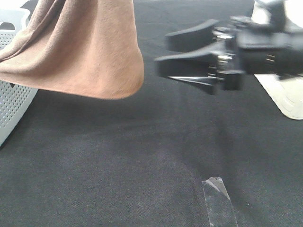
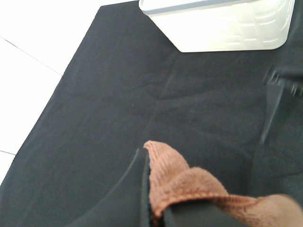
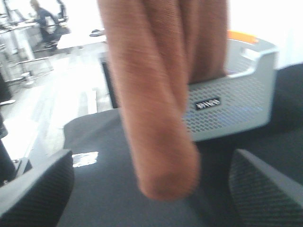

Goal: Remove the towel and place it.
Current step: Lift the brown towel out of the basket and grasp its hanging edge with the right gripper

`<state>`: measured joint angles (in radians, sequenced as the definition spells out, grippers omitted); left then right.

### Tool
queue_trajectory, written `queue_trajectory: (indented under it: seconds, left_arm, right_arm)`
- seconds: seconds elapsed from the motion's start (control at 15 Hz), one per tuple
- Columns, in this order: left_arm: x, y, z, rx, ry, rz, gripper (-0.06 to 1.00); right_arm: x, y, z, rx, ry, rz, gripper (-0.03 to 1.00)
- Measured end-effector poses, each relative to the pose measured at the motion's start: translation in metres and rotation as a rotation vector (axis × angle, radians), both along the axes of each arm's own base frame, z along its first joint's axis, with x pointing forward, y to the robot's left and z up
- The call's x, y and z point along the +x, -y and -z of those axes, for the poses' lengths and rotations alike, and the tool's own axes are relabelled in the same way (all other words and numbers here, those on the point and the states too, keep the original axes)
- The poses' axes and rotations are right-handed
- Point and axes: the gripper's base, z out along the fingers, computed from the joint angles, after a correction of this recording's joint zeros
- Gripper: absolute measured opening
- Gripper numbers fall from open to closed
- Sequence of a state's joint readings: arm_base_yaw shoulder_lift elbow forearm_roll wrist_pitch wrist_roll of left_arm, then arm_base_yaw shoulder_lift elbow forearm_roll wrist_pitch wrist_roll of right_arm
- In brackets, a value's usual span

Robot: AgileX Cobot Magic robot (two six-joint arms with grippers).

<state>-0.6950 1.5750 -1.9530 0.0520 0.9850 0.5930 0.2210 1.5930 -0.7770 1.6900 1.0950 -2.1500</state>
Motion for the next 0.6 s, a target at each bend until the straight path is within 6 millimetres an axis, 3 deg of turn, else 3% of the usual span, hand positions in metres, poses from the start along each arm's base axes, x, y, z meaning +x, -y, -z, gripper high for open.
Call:
queue_trajectory:
  seconds: [0.27,0.47,0.6]
  left_arm:
    - [0.0,0.002,-0.002,-0.03,0.003,0.012,0.0]
    - [0.0,0.003,-0.003,-0.046,0.015,0.014,0.0]
    - [0.001,0.004,-0.002,-0.046,0.009,0.016,0.0]
  right_arm:
    - [0.026,-0.014,0.003,-0.034,-0.017,0.01,0.81]
    - [0.021,-0.026,0.005,-0.044,-0.023,-0.064,0.81]
    - [0.004,-0.051,0.005,-0.049,-0.026,-0.163,0.81]
